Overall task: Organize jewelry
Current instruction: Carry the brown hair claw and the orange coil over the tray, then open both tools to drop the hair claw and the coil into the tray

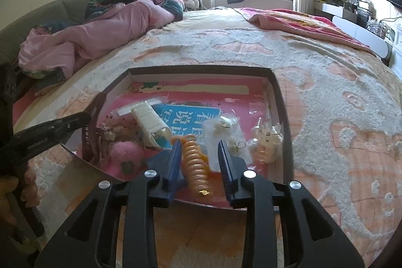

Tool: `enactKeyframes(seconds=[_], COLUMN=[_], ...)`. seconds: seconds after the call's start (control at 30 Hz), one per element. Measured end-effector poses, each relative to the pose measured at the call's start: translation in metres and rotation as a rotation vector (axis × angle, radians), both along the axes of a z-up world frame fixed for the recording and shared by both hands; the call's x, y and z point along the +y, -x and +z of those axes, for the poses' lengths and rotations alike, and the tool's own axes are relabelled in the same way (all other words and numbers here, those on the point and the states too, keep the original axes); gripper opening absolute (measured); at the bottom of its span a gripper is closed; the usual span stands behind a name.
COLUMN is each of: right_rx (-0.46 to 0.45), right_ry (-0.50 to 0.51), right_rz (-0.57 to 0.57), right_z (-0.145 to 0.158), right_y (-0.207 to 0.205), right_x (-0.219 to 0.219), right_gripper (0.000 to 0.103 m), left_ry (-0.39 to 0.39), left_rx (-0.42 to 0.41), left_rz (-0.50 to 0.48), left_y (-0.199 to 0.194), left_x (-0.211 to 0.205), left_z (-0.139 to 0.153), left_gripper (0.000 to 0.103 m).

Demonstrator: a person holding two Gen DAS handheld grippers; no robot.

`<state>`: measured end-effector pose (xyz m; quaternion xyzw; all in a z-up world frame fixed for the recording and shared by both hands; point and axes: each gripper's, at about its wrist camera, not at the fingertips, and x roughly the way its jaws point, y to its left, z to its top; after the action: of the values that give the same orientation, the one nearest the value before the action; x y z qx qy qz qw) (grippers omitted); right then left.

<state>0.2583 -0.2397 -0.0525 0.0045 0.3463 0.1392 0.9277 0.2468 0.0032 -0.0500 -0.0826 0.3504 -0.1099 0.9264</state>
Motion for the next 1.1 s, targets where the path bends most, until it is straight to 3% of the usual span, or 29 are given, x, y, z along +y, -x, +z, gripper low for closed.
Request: enactKeyframes(seconds=[0.17, 0.5, 0.7, 1.1], right_rx=[-0.031, -0.117, -0.168, -0.209], right_ry=[-0.018, -0.063, -0.071, -0.051], right_rz=[-0.016, -0.054, -0.059, -0.083], right_z=[0.011, 0.039, 0.053, 0.058], right_y=[0.014, 0.058, 0.087, 0.133], right_x=[-0.008, -0.025, -0.03, -0.031], right_gripper=[0.043, 0.082, 0.093, 0.096], left_ry=[-0.009, -0.02, -0.012, -0.038], left_rx=[-0.016, -0.088, -0.115, -0.155], left_rz=[-0.003, -0.007, -0.001, 0.018], left_y=[0.011, 0.057, 0.085, 0.134], left_x=[-0.002, -0.005, -0.007, -0.01], left_z=[0.007, 0.032, 0.045, 0.06], left_gripper=[0.024, 0.064, 0.091, 0.092])
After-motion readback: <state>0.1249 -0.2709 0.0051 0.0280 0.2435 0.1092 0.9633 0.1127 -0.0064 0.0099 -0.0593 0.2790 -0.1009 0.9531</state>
